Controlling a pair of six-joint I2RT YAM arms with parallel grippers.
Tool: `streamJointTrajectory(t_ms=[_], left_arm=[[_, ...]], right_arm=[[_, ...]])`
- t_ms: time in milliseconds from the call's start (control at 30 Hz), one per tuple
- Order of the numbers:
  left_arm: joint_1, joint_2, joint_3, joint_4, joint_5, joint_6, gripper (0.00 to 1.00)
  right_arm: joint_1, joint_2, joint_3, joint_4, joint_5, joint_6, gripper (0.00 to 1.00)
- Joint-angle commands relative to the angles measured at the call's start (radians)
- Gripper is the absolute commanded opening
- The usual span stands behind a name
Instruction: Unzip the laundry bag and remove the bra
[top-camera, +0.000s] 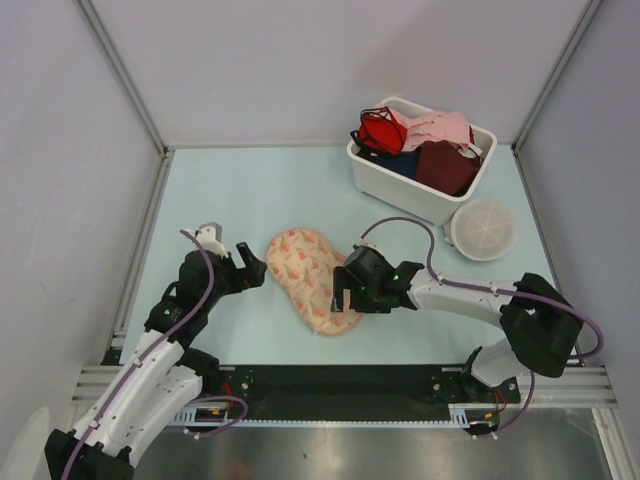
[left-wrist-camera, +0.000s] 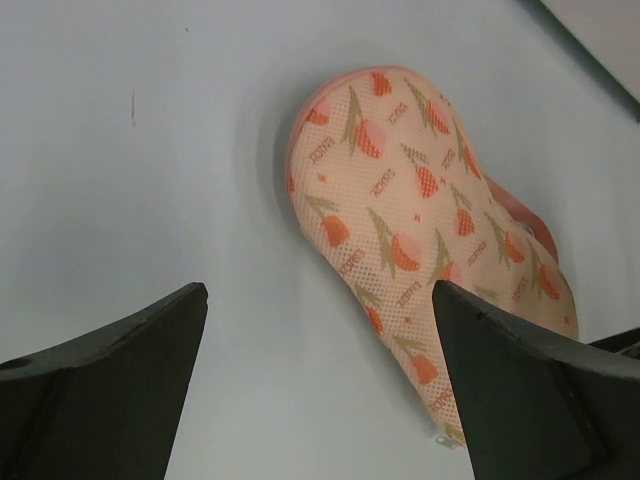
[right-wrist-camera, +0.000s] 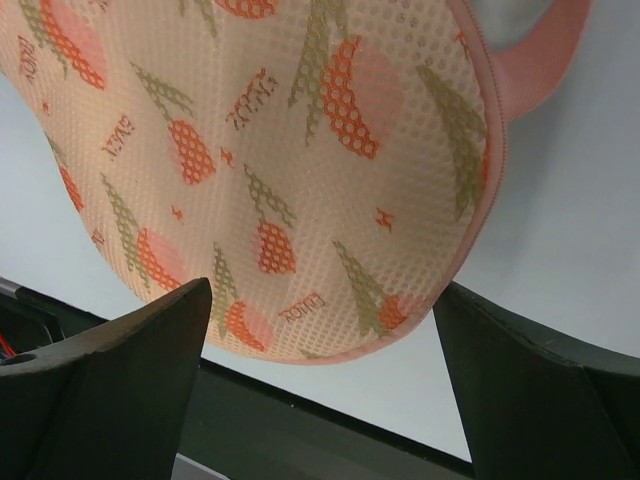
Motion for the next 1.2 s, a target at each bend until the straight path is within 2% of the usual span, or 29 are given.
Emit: streamJointTrajectory(t_ms=[0,367,667,900,1067,1167], left_arm=[[-0.035,-0.012,-0.043,0.037,0.012,-0.059,1.0],[-0.046,-0.032,-0.129,0.063,0.041,-0.107,1.0],[-0.049,-0.029,-0.191,0.114,0.06,-0.134,1.0],[-0.05,-0.003,-0.226,0.215,0.077,-0.162,1.0],[-0.05,0.103,-0.255,0.35,0.12,-0.19,0.99],[-0.053,0.192,-0.247,0.42,0.135,-0.193,0.94]], right_arm=[[0.009,0.042,0.064,0.072,-0.014,0.004,0.98],[-0.035,0.252,0.276,0.141,-0.009,-0.12,0.98],[-0.132,0.397,0.469,0.152,-0.006,-0.225,0.98],[-0.144,0.274,0.477,0.065,0.158,-0.274,0.98],[-0.066,0.167,0.355,0.043,0.152,-0.214,0.97],[0.006,0.125,0.278,0.061,0.118,-0.135,0.96]])
